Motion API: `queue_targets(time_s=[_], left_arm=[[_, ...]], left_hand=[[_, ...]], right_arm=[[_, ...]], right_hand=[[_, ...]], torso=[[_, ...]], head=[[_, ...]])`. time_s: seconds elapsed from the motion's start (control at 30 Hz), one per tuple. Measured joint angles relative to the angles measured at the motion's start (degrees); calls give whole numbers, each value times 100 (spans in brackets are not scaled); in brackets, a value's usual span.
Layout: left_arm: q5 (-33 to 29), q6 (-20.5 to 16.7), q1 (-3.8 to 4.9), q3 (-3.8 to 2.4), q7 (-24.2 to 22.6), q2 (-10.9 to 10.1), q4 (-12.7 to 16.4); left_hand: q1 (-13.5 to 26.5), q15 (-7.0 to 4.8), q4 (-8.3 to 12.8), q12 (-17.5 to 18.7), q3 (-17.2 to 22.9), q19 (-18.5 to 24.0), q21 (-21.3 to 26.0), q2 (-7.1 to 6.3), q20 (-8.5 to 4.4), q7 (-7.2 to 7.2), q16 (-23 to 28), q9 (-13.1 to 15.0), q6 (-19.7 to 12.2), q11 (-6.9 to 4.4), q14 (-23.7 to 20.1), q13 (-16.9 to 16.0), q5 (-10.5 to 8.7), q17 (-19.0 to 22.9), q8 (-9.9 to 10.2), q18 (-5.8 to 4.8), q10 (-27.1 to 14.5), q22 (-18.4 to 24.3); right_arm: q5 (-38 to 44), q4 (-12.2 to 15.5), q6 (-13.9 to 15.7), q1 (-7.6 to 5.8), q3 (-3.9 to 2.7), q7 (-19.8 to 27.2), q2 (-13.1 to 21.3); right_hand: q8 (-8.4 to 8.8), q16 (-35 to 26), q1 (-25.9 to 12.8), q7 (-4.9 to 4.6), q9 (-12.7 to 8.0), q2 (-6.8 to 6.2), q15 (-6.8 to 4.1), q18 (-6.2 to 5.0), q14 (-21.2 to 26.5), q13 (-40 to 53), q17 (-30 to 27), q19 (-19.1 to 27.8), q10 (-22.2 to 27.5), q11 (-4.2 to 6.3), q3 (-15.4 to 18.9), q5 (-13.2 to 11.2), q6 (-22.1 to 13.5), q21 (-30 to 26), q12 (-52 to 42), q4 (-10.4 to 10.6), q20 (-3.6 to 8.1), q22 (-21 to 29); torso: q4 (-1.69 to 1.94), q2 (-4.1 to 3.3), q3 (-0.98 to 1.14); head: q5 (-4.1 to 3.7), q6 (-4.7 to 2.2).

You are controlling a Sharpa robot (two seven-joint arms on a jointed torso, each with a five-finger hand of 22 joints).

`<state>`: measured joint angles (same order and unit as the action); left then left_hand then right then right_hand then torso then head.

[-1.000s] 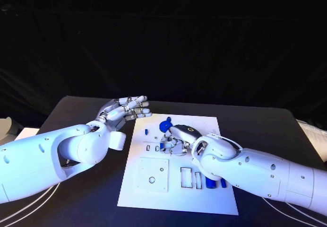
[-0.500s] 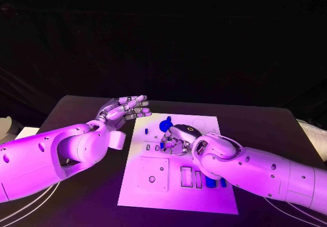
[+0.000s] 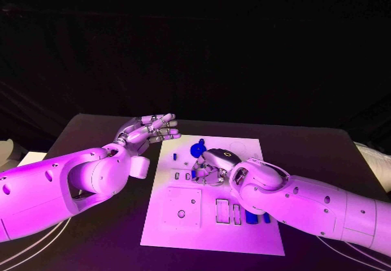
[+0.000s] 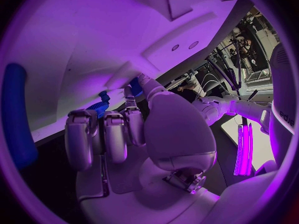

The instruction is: Assemble the parts on the task board

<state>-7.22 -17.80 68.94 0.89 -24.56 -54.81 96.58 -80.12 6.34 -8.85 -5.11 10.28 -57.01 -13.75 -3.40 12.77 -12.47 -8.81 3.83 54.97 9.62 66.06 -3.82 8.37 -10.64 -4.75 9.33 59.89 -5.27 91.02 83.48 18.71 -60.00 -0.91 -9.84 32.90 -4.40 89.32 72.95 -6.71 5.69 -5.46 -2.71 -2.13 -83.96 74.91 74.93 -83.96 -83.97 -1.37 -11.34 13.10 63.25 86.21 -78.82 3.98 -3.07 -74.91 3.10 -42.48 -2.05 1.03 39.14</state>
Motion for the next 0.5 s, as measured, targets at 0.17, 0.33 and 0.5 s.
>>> queue_targets(time_s=[0.17, 0.33, 0.5], left_arm=[[0, 1, 0, 0, 1, -1, 0], [0, 3, 0, 0, 3, -2, 0], [0, 5, 0, 0, 3, -2, 0]], left_hand=[[0, 0, 0, 0, 0, 0, 0, 0, 0, 0, 0, 0, 0, 0, 0, 0, 0, 0, 0, 0, 0, 0], [0, 0, 0, 0, 0, 0, 0, 0, 0, 0, 0, 0, 0, 0, 0, 0, 0, 0, 0, 0, 0, 0], [0, 0, 0, 0, 0, 0, 0, 0, 0, 0, 0, 0, 0, 0, 0, 0, 0, 0, 0, 0, 0, 0]], right_arm=[[15, 5, 10, 5, 4, -21, -2], [23, 5, 34, 12, 8, -36, -3], [27, 24, 102, 26, 19, -45, 0]], right_hand=[[53, 0, -58, -58, -55, -58, 40, 0, 1, 0, 0, 6, -7, -49, 95, 0, -158, -23, 136, 24, -35, 0], [49, 0, -128, -82, -80, -128, 48, 0, -4, 0, -1, 5, 44, -100, 236, 21, -270, -45, 273, 57, -76, 0], [40, -22, -220, -97, -97, -157, 87, 0, -5, 0, -1, -15, 75, -131, 421, -37, -380, -45, 351, 131, -96, 1]], torso=[[1, 1, -1], [1, 1, -1], [1, 1, -1]], head=[[-2, 0], [-2, -8], [1, -13]])
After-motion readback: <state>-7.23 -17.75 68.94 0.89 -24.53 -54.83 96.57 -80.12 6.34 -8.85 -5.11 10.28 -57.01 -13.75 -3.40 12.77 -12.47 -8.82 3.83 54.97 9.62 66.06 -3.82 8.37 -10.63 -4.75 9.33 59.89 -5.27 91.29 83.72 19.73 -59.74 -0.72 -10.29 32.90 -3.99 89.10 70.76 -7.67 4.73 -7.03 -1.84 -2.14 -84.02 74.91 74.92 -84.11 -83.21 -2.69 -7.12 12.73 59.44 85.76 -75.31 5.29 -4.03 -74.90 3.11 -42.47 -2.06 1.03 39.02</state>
